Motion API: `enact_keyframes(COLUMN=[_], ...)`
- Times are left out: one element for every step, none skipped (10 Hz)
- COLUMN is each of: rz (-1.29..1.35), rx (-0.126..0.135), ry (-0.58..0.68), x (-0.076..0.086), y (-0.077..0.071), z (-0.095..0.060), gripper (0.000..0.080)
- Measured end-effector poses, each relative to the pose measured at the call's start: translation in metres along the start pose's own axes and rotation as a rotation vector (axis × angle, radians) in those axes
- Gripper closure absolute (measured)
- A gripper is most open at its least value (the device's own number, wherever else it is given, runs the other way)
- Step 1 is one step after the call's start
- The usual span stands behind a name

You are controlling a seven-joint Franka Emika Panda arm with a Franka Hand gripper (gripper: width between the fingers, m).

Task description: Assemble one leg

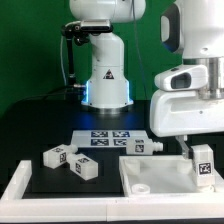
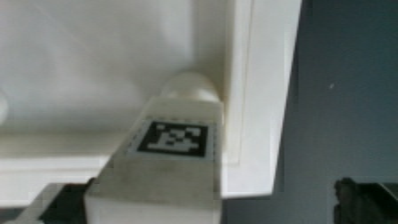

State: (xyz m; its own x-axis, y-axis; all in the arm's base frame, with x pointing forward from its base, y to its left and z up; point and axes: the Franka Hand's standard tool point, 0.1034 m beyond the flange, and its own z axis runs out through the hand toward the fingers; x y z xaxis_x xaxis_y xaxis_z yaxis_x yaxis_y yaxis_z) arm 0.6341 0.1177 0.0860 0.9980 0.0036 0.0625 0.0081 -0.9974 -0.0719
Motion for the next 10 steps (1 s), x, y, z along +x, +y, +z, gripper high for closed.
enact_keyframes(rz=[0.004, 0.005, 0.016, 0.031, 0.031, 0.081, 0.178, 0.236, 0.304, 0.43], rx=[0.003, 0.002, 0.002, 0.001, 0.001, -0.002, -0.005, -0.007, -0.008, -0.014], ry=[-0.068, -0.058, -0.059, -0.059, -0.059, -0.058, -0.059, -0.059, -0.059, -0.059], x=[0.0003, 0.0048, 0.0041, 0.0041, 0.0041, 0.0046, 0.0044, 0.0044, 0.0044, 0.0035], y=[0.0019, 0.0022, 0.0022, 0.0024, 0.0026, 0.0045, 0.0051, 0.0053, 0.0053, 0.005], z=[0.001, 0.0023, 0.0026, 0.0026, 0.0027, 0.0023, 0.0027, 0.0028, 0.0029, 0.0042], gripper=[0.0151, 0.0151, 0.0151, 0.0273, 0.0409, 0.0409, 0.0508, 0.0509, 0.0509, 0.0509])
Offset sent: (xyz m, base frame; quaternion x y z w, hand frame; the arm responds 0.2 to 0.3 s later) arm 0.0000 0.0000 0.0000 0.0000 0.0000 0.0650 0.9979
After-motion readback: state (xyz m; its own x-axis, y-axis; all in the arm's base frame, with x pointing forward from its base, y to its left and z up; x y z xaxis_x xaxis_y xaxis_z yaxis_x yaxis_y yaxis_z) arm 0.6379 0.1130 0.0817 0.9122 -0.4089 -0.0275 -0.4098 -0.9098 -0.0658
